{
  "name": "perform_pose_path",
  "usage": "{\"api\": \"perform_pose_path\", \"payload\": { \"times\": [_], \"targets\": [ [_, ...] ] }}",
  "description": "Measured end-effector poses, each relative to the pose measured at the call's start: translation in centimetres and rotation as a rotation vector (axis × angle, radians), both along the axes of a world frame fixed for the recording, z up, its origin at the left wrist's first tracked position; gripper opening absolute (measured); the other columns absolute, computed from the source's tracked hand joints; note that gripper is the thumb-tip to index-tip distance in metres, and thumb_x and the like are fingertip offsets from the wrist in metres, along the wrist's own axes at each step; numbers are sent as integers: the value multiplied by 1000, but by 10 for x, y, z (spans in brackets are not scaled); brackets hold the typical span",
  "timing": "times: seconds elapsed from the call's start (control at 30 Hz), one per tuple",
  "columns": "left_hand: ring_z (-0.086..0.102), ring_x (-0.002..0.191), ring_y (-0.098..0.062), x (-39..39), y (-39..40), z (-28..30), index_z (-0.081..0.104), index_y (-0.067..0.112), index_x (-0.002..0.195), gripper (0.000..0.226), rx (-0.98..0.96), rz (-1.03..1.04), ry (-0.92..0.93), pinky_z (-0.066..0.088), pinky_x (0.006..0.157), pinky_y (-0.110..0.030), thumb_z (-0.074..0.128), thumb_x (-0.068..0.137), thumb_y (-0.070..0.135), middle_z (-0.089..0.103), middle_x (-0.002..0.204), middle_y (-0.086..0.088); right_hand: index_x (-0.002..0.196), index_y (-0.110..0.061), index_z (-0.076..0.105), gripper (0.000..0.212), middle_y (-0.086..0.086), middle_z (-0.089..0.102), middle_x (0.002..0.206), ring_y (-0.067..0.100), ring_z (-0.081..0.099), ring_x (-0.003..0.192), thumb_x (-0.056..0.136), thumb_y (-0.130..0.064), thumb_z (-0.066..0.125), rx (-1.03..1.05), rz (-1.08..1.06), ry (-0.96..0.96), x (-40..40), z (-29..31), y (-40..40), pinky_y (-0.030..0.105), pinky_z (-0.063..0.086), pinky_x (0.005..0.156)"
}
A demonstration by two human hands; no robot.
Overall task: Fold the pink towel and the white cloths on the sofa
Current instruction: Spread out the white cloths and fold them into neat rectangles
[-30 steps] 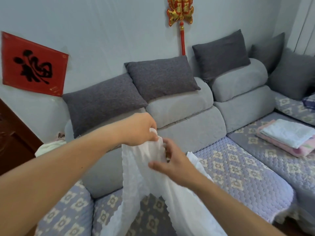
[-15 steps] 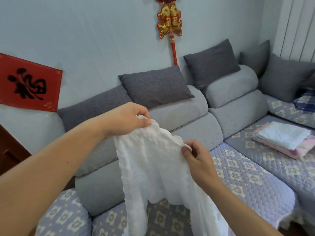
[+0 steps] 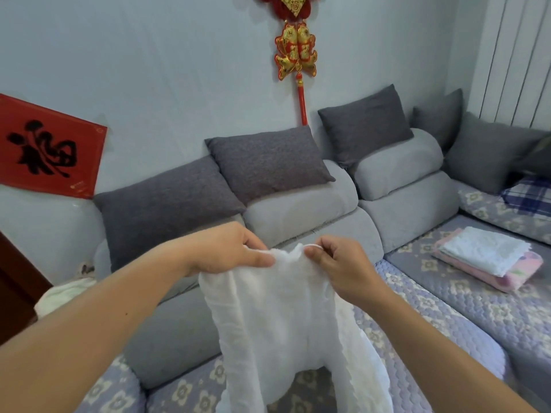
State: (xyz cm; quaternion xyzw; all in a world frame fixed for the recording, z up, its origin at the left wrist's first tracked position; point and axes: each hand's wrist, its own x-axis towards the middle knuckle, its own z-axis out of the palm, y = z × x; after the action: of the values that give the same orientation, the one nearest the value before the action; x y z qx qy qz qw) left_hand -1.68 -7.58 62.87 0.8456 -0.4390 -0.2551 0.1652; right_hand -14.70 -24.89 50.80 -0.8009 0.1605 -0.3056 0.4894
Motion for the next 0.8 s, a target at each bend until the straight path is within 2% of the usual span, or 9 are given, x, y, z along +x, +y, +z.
{"api": "perform_pose_path", "payload": {
  "times": [0.13, 0.23, 0.33, 0.4, 0.53, 0.6, 0.63, 0.7, 0.8],
  "targets": [
    [75, 84, -17, 2, 5, -2, 80, 23, 89, 10, -249, 166, 92, 60, 73, -27, 75, 89, 32, 78, 89, -1, 60, -29, 46, 44, -24, 47, 49, -2, 42, 52, 101, -21, 60, 5, -22, -15, -3, -5, 1, 14, 34, 53],
    [71, 74, -17, 1, 1, -11, 77, 15, 88, 9, -387, 265, 105, 59, 68, -29, 77, 88, 23, 76, 89, -11, 64, -18, 47, 40, -20, 40, 53, 1, 36, 54, 103, -22, 56, 126, 6, -48, 0, -10, 10, 18, 30, 53],
    [64, 70, -18, 3, -2, -13, 72, 16, 86, 6, -419, 276, 75, 53, 63, -32, 77, 87, 20, 72, 82, -11, 84, -14, 63, 20, -15, 57, 69, 3, 49, 64, 103, -16, 56, 379, 35, -132, 6, -10, 18, 19, 42, 61],
    [62, 70, -17, 4, -3, -12, 69, 19, 84, 8, -408, 266, 45, 51, 63, -32, 77, 87, 20, 70, 83, -8, 98, -17, 69, 15, -10, 68, 83, 1, 57, 71, 102, -9, 56, 450, 47, -178, 9, -6, 22, 16, 47, 67],
    [60, 75, -10, 0, -6, -13, 65, 25, 85, 9, -353, 206, -153, 44, 61, -24, 71, 92, 26, 66, 87, 4, 103, -27, 71, 19, -15, 71, 91, -5, 60, 77, 104, -17, 54, 351, -7, -174, 12, 4, 19, 15, 47, 73],
    [59, 74, -10, -2, -8, -12, 63, 25, 85, 10, -371, 184, -158, 43, 61, -25, 69, 93, 26, 65, 87, 4, 111, -31, 68, 18, -19, 68, 90, -7, 57, 74, 104, -23, 55, 320, 40, -173, 11, 4, 15, 13, 45, 73],
    [59, 73, -11, -2, -9, -11, 63, 26, 85, 10, -378, 174, -157, 43, 61, -25, 69, 93, 26, 65, 86, 3, 118, -31, 66, 19, -20, 65, 84, -5, 55, 70, 102, -22, 59, 321, 107, -156, 10, 4, 14, 13, 44, 70],
    [60, 73, -10, -2, -10, -9, 64, 27, 85, 9, -370, 155, -168, 43, 61, -25, 68, 92, 25, 66, 86, 3, 124, -27, 61, 35, -19, 61, 78, 2, 51, 65, 92, -16, 72, 301, 243, -98, 8, -2, 15, 15, 42, 64],
    [62, 76, -11, -1, -10, -8, 66, 29, 83, 10, -350, 133, -186, 44, 63, -26, 69, 92, 26, 67, 88, 5, 116, -30, 63, 45, -19, 62, 90, 7, 51, 69, 79, -20, 86, 104, 225, -24, 9, -9, 14, 21, 46, 63]
  ]
}}
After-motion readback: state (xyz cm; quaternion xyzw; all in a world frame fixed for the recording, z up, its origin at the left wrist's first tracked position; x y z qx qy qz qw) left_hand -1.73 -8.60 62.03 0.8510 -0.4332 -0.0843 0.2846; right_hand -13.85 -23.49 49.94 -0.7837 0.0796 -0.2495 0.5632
